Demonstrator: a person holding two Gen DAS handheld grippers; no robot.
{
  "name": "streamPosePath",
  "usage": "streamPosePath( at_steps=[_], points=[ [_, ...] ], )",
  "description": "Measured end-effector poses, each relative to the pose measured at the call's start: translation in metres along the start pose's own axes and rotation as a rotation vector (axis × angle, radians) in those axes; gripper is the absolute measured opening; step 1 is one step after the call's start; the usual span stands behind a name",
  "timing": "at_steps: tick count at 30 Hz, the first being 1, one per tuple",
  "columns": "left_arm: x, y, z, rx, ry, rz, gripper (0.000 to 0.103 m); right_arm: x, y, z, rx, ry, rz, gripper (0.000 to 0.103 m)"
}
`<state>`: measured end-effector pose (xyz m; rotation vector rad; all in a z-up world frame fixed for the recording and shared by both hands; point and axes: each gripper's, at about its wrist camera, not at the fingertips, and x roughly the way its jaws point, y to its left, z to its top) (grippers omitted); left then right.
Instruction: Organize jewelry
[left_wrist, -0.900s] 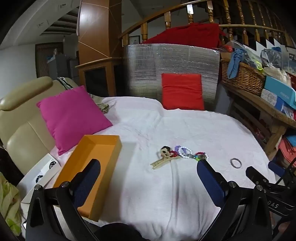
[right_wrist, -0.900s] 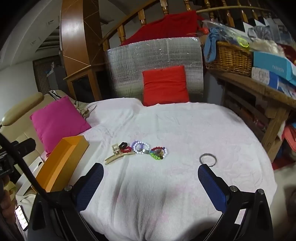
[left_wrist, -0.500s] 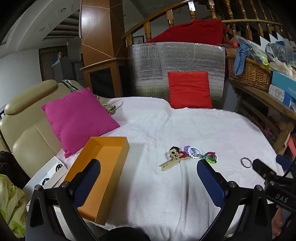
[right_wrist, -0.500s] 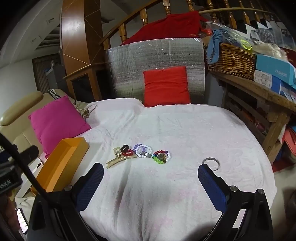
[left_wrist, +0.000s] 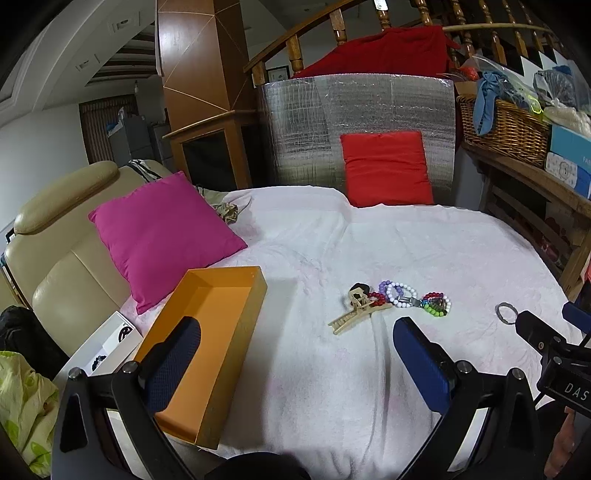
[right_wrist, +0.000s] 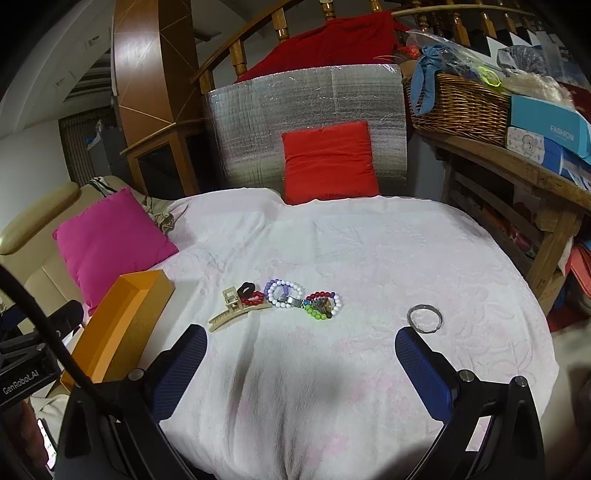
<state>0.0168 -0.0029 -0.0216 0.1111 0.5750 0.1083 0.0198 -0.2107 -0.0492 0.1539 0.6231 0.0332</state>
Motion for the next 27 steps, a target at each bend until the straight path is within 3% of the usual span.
streamPosePath(
  at_steps=[27],
  points=[
    [0.0068, -0.0037, 0.0003, 0.022, 0.018, 0.016, 0.103, 0.0100, -0.0019, -0.0041, 0.013, 0.020, 0.000, 0.103]
  ],
)
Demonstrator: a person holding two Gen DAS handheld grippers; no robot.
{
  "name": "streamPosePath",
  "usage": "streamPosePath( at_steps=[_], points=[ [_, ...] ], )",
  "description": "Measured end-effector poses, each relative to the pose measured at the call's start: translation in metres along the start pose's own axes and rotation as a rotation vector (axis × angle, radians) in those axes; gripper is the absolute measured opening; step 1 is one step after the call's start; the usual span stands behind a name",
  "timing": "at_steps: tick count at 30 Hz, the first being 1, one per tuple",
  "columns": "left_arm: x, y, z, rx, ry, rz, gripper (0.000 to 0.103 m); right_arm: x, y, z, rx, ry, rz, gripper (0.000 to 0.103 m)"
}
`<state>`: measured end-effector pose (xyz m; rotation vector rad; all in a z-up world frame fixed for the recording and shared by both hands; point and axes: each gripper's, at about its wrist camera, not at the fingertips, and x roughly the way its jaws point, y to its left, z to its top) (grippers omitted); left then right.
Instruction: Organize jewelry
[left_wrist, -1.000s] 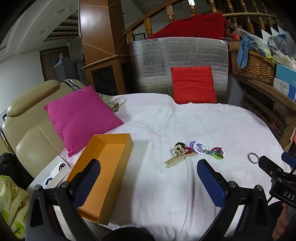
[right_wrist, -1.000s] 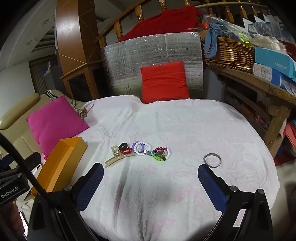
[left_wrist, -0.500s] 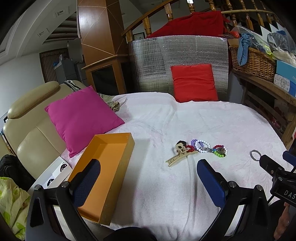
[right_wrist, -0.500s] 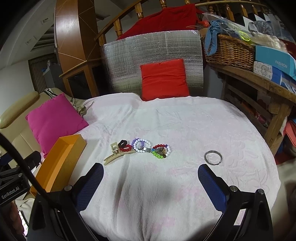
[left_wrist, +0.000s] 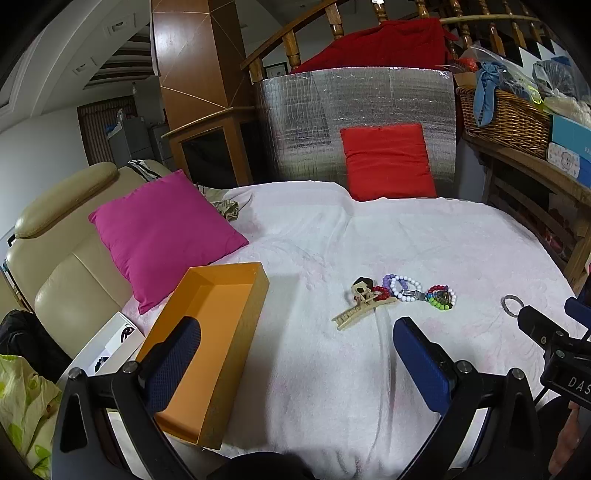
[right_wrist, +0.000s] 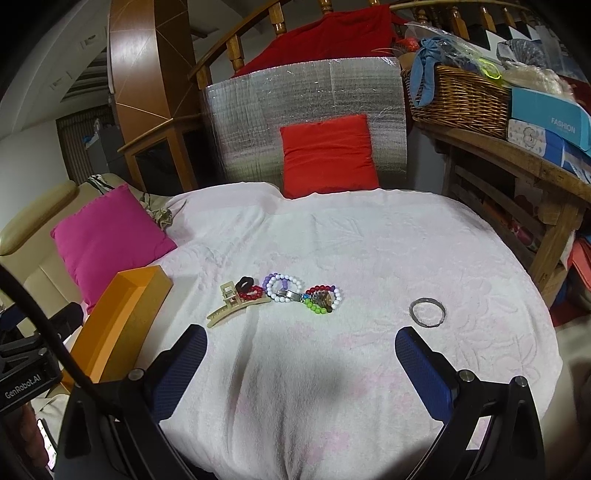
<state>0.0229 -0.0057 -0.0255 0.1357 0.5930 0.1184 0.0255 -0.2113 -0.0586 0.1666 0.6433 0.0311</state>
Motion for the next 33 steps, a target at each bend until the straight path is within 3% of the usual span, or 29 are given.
streamPosePath(
  at_steps=[33],
  points=[
    [0.023, -0.003, 0.004, 0.016, 0.033, 0.011, 0.103, 0.020, 0.006, 0.007, -0.014, 0.021, 0.000, 0.103]
  ],
)
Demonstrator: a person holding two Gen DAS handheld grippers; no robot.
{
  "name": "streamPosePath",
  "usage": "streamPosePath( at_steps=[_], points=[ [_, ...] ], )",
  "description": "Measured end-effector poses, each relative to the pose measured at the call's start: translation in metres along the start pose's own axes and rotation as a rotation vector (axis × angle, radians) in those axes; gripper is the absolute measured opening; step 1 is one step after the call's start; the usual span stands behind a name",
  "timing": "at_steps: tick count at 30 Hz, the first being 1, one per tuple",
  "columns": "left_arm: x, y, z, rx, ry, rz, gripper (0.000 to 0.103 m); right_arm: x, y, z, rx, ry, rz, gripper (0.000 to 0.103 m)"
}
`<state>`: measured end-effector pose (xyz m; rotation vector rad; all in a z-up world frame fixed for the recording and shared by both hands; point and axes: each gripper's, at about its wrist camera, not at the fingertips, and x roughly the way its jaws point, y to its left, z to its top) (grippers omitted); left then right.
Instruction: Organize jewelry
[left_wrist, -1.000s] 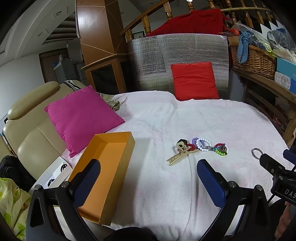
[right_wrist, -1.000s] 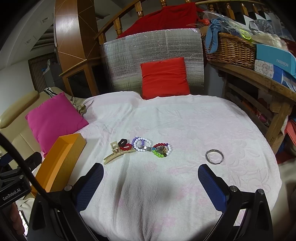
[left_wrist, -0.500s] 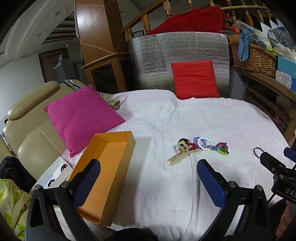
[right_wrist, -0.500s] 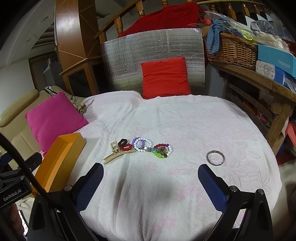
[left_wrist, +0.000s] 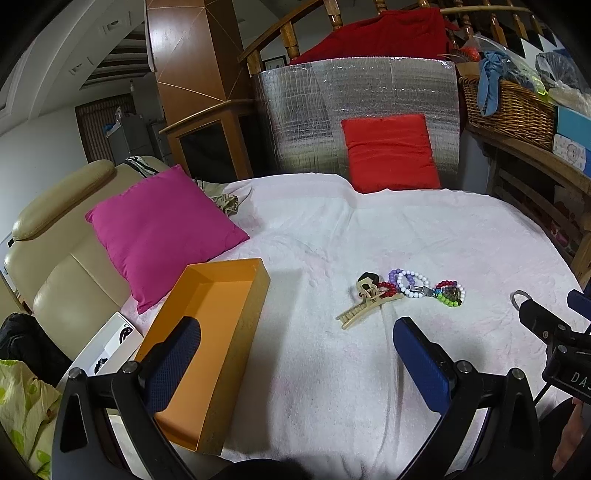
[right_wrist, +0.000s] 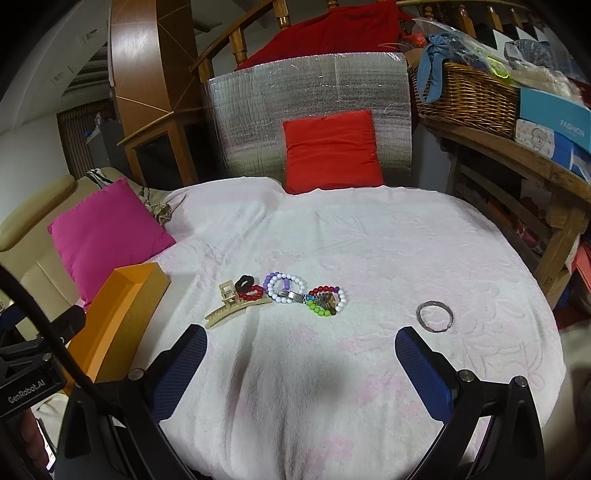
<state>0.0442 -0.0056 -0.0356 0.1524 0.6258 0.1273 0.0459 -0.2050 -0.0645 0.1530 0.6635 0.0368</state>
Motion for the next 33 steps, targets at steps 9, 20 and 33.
streamPosePath(
  at_steps=[9, 20, 33],
  points=[
    [0.014, -0.005, 0.003, 0.007, 0.014, 0.001, 0.103, 0.016, -0.002, 0.003, 0.000, 0.014, 0.000, 0.103],
    [0.035, -0.017, 0.006, 0.028, 0.040, 0.001, 0.103, 0.036, -0.008, 0.008, 0.007, 0.025, -0.003, 0.103],
    [0.080, -0.033, 0.010, 0.050, 0.091, -0.001, 0.103, 0.079, -0.025, 0.015, 0.022, 0.056, -0.023, 0.103]
  ],
)
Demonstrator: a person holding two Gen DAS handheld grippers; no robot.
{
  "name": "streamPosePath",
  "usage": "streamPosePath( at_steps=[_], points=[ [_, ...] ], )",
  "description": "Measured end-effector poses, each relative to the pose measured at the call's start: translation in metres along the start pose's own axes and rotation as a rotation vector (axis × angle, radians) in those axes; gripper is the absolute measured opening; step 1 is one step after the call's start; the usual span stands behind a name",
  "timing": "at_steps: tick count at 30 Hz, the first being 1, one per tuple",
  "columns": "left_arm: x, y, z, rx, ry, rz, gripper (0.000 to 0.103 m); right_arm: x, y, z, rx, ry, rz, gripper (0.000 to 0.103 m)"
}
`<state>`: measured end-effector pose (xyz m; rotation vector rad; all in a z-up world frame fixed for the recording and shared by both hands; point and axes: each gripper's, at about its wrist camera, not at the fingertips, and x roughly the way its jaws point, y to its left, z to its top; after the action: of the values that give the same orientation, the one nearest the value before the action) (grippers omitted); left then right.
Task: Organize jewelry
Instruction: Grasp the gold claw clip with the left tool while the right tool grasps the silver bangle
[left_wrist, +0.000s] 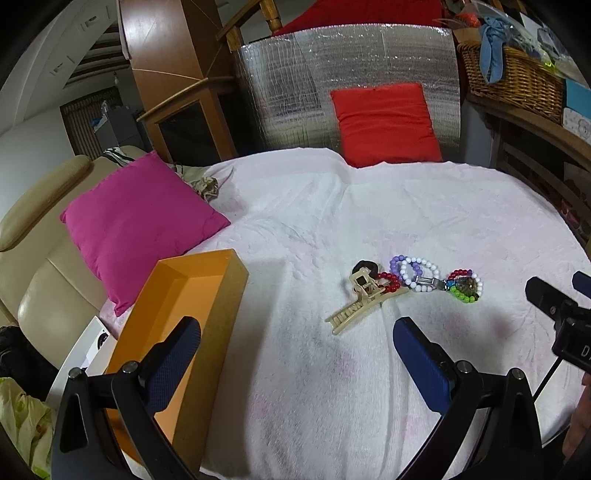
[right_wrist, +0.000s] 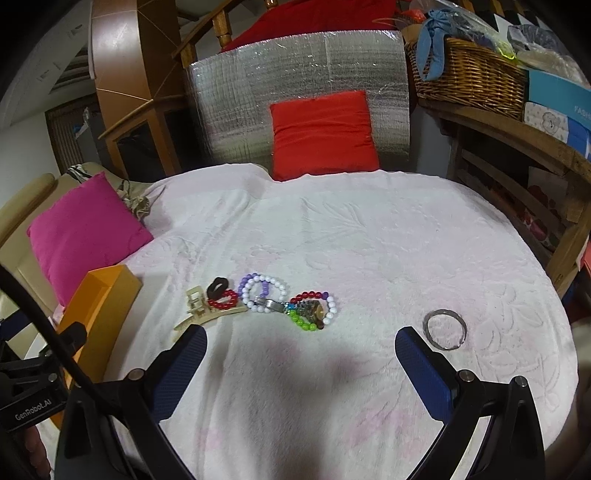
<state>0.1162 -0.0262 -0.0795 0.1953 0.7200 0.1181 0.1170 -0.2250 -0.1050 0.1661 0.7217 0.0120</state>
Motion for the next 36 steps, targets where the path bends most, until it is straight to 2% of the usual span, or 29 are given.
streamPosePath(
  at_steps=[3, 8, 12, 15, 17, 20, 22, 24, 26, 28, 30, 32, 35, 36],
  points=[
    [0.018, -0.005, 0.002, -0.004, 0.012, -0.023, 0.103, 0.013, -0.007, 0.003, -0.002, 0.005, -0.003, 0.103],
    [0.075, -0.010, 0.011, -0.065, 0.061, -0.138, 0.103, 0.051, -0.029, 0.008, -0.041, 0.064, 0.036, 0.102],
    [0.112, -0.014, 0.016, -0.117, 0.099, -0.207, 0.103, 0.094, -0.048, 0.007, -0.030, 0.169, 0.073, 0.081],
    [0.132, -0.016, 0.017, -0.147, 0.110, -0.262, 0.103, 0.119, -0.058, 0.003, 0.040, 0.260, 0.131, 0.066],
    [0.141, -0.017, 0.014, -0.147, 0.116, -0.276, 0.103, 0.132, -0.061, 0.001, 0.079, 0.293, 0.170, 0.066],
    [0.153, -0.015, 0.011, -0.163, 0.142, -0.321, 0.103, 0.145, -0.055, 0.002, 0.077, 0.302, 0.177, 0.066],
    [0.158, -0.013, 0.011, -0.163, 0.149, -0.319, 0.102, 0.157, -0.051, 0.004, 0.079, 0.316, 0.181, 0.066],
    [0.163, -0.013, 0.010, -0.166, 0.155, -0.329, 0.099, 0.167, -0.047, 0.005, 0.081, 0.330, 0.181, 0.066],
    [0.167, -0.012, 0.010, -0.183, 0.168, -0.370, 0.093, 0.172, -0.047, 0.006, 0.088, 0.337, 0.171, 0.066],
    [0.169, -0.014, 0.011, -0.191, 0.173, -0.392, 0.093, 0.173, -0.047, 0.008, 0.098, 0.334, 0.175, 0.066],
    [0.171, -0.019, 0.013, -0.188, 0.166, -0.416, 0.086, 0.169, -0.052, 0.008, 0.125, 0.325, 0.188, 0.066],
    [0.176, -0.027, 0.015, -0.162, 0.175, -0.443, 0.064, 0.165, -0.059, 0.009, 0.145, 0.318, 0.185, 0.066],
    [0.184, -0.035, 0.013, -0.143, 0.210, -0.461, 0.043, 0.160, -0.071, 0.011, 0.182, 0.315, 0.173, 0.066],
    [0.186, -0.036, 0.013, -0.143, 0.217, -0.471, 0.043, 0.156, -0.077, 0.012, 0.195, 0.312, 0.173, 0.066]
  ],
)
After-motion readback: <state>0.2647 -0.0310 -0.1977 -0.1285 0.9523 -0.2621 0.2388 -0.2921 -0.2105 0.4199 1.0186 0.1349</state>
